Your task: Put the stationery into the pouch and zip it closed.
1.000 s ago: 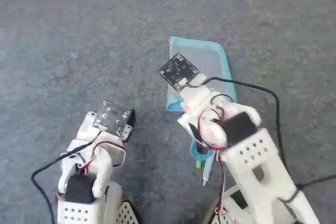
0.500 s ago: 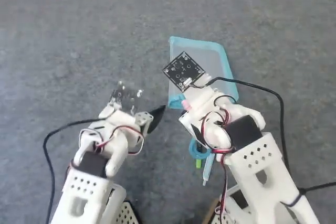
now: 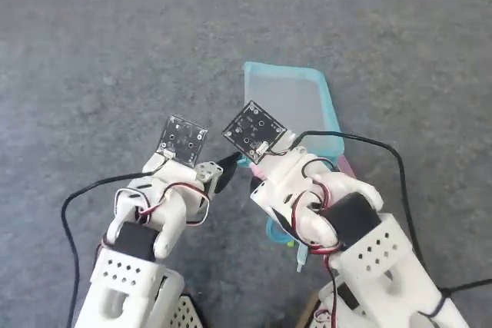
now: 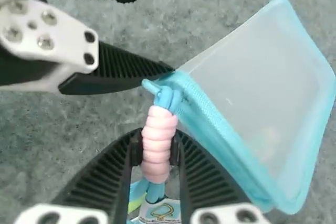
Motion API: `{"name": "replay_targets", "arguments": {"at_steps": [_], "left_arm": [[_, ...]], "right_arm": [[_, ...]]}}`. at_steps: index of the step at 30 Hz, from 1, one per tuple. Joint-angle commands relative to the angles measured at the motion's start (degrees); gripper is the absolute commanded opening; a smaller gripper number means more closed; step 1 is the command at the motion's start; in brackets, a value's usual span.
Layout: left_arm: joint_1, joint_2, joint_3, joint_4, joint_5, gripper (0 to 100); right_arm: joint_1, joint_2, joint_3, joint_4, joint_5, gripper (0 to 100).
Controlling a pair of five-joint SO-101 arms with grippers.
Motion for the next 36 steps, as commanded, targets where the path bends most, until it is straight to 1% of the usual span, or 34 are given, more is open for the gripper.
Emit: {"name": "replay_targets", "arguments": {"at_steps": [1, 9, 15, 21, 25, 30, 36], "left_arm": [[0.09, -3.08, -2.95, 2.29, 1.14, 27], [0.18, -8.09, -3.3, 8.35, 1.05, 27], [0.18, -12.75, -3.21, 12.48, -0.53, 27], [0.18, -15.56, -2.95, 14.24, -0.79, 27], [0.97, -15.56, -2.95, 14.24, -2.2, 28], [6.77, -15.3, -2.68, 15.03, -3.34, 28], [6.77, -15.21, 1.36, 8.79, -3.43, 27]], "right_arm": [[-0.75, -2.51, -0.35, -1.36, -0.44, 0.7], [2.07, -2.59, -0.35, -1.36, -0.53, 0.7], [2.07, -2.77, -0.35, -0.92, -0.53, 0.7], [2.07, -2.59, -0.35, -0.92, -0.53, 0.7], [2.07, -2.51, -0.44, -1.01, -0.53, 0.7], [1.8, -2.51, -0.44, -1.01, -0.53, 0.7], [1.71, -2.51, -0.44, -0.92, -0.53, 0.7]]}}
